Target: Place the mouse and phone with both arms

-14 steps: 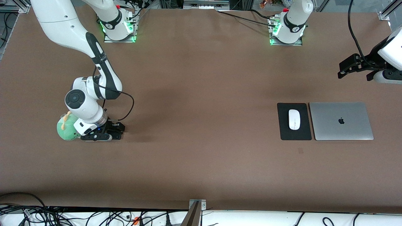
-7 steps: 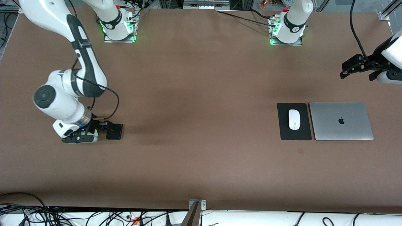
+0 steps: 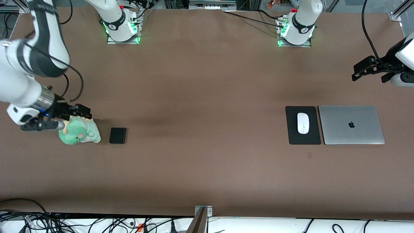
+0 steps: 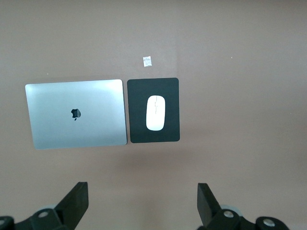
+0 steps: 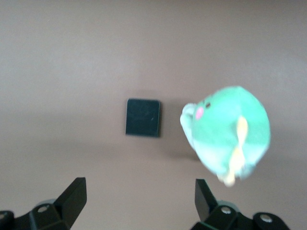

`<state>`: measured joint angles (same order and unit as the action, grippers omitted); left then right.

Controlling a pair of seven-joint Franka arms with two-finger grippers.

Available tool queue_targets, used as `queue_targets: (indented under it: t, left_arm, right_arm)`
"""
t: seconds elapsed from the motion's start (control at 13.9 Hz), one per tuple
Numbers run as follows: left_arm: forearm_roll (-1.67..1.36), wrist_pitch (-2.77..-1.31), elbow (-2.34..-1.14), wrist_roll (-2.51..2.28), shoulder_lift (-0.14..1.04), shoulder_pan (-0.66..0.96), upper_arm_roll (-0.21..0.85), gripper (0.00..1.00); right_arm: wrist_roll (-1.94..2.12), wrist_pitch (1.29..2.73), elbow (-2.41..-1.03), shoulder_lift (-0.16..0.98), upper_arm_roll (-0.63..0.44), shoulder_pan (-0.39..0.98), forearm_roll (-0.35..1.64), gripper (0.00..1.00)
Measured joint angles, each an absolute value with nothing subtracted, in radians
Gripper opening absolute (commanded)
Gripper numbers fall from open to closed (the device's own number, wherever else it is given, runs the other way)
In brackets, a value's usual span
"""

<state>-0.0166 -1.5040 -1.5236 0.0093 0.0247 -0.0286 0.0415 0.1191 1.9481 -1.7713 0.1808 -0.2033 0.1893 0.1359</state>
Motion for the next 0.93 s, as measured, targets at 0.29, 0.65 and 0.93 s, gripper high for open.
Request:
queue_targets:
  t: [0.29, 0.65, 0.93]
  left_arm:
    - [-0.017, -1.500, -1.524, 0.010, 0.025, -0.039, 0.041, 1.00]
    - [-0.017, -1.499, -1.524, 0.010, 0.025, -0.043, 0.041, 1.00]
    - [-0.017, -1.499, -1.524, 0.010, 0.025, -0.046, 0.041, 1.00]
  right_arm:
    - [0.122, 1.717, -1.640, 0.128, -0.159, 0.103, 0.053, 1.00]
    - [0.122, 1.677, -1.556, 0.120, -0.118, 0.067, -0.009, 1.00]
    - [0.123, 1.676, -1.508, 0.120, -0.118, 0.067, -0.009, 1.00]
